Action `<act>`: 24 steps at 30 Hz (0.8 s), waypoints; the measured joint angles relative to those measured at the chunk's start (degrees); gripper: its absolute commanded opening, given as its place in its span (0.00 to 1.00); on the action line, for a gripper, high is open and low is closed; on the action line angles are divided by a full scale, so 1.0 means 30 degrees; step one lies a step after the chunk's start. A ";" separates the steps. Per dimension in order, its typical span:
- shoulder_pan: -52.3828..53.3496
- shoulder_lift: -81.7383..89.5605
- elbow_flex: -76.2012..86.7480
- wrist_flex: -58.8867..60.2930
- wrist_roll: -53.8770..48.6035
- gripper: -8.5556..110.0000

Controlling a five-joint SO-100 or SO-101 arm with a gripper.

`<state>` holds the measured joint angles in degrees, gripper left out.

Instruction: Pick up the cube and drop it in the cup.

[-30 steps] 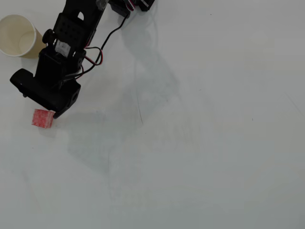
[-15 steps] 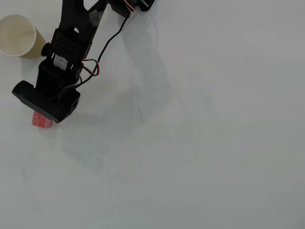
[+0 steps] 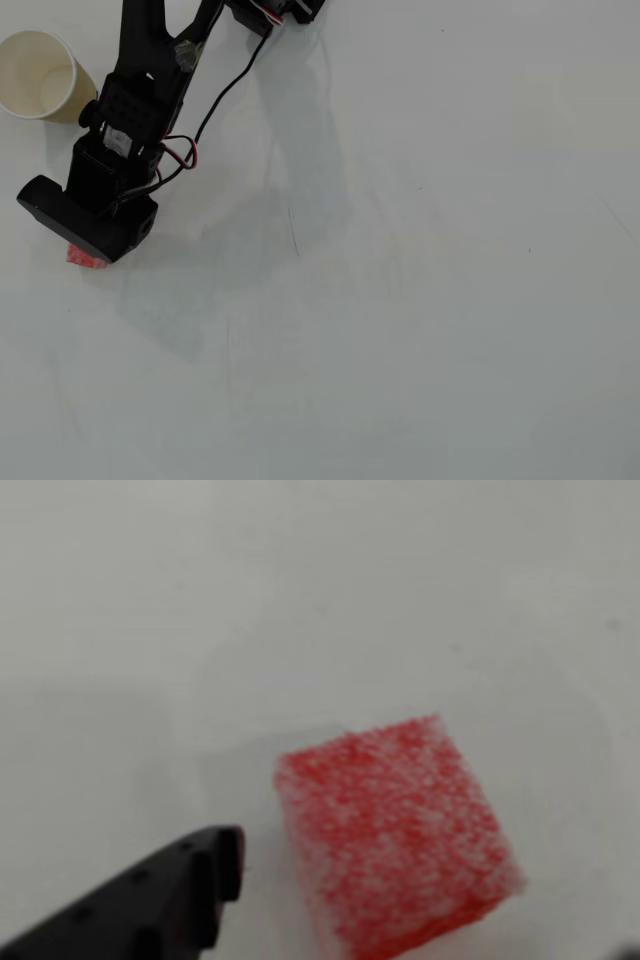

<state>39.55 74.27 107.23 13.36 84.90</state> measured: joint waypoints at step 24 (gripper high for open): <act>0.1348 -0.1846 -0.1494 -0.0527 0.0000 0.39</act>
<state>43.59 68.73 102.74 11.78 84.90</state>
